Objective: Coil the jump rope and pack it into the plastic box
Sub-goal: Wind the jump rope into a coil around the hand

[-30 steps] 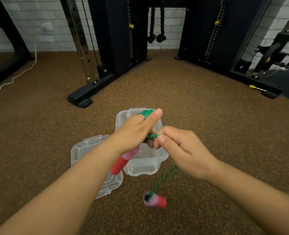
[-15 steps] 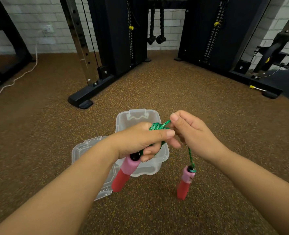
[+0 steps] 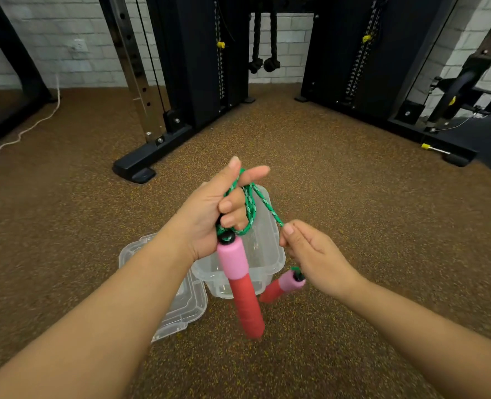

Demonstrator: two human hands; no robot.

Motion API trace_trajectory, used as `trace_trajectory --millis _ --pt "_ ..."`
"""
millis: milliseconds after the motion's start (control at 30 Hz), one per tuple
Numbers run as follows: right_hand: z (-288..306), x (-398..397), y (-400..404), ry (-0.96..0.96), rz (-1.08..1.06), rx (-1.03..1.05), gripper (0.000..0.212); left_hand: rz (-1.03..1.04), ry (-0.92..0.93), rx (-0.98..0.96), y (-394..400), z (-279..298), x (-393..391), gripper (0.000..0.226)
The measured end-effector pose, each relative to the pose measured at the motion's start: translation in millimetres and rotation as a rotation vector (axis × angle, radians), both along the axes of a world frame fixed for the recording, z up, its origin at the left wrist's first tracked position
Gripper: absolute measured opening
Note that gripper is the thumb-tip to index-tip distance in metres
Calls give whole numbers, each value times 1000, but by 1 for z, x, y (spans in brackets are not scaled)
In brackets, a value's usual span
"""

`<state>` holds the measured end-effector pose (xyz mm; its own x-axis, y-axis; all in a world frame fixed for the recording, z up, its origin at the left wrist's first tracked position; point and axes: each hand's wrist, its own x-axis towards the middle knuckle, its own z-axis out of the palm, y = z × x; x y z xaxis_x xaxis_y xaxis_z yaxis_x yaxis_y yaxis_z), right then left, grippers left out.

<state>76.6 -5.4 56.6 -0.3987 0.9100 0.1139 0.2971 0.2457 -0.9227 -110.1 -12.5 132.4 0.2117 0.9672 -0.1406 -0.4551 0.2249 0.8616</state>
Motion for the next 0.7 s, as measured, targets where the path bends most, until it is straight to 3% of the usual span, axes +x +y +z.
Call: trace_trajectory --millis 367,467,567,700 --pt "-11 -2 -19 -167 103 131 28 295 -4 -12 6 -3 -9 49" --pt "-1 -6 -26 -302 187 296 30 345 26 -35 7 -6 -5 58" --pt "18 -12 -35 -447 269 580 27 294 210 -37 4 -5 4 69" --pt "48 -13 -34 -471 250 801 24 107 496 41 -4 -8 21 80"
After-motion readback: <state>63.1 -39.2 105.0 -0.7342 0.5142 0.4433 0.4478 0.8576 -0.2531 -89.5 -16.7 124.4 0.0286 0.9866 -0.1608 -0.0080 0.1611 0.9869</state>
